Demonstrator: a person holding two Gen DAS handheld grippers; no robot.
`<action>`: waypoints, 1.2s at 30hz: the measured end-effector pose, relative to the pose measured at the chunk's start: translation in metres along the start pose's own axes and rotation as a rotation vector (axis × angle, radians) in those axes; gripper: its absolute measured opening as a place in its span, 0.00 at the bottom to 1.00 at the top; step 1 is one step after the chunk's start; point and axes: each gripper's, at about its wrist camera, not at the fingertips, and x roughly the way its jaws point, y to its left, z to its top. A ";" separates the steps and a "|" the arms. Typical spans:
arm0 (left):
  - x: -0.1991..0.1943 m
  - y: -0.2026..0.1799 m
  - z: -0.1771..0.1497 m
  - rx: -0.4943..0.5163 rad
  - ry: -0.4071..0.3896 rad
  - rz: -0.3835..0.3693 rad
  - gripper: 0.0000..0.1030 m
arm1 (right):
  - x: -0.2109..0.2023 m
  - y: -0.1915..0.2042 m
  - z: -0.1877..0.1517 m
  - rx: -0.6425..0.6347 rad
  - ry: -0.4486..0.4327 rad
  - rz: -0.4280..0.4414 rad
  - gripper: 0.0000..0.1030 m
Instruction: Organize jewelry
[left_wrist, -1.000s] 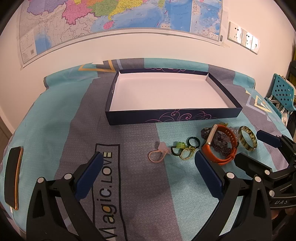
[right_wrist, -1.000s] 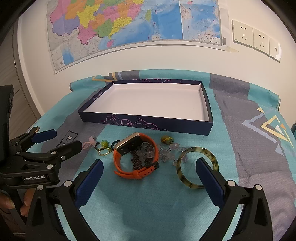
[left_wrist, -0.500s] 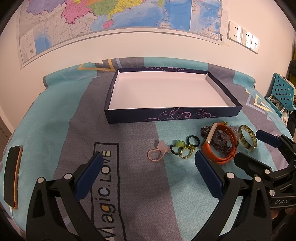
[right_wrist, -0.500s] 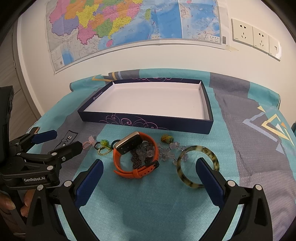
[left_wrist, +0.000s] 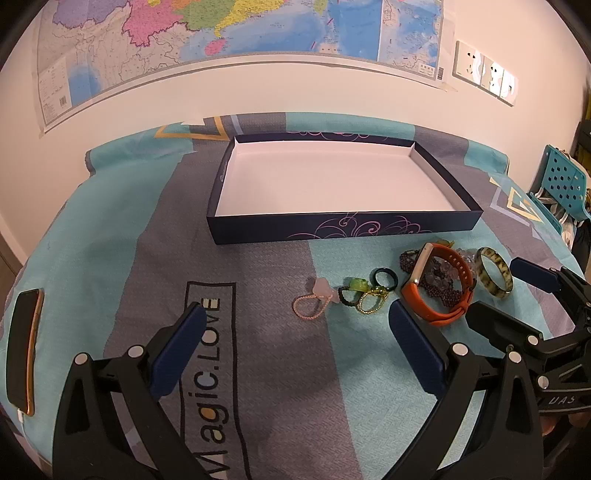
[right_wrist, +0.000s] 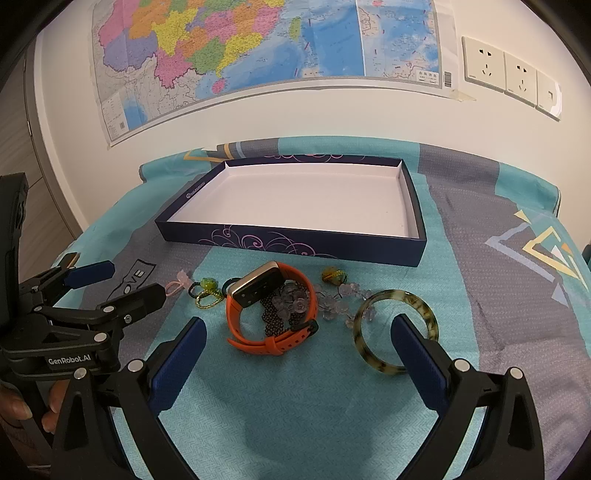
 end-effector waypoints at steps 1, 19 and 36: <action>0.000 0.000 0.000 0.000 0.001 -0.001 0.94 | 0.000 0.000 0.000 0.001 0.001 0.001 0.94; 0.002 -0.002 -0.003 -0.002 0.007 -0.007 0.94 | 0.000 -0.004 0.000 0.004 0.003 -0.002 0.94; 0.008 -0.006 0.000 0.039 0.033 -0.074 0.94 | -0.002 -0.071 0.003 0.099 0.023 -0.103 0.86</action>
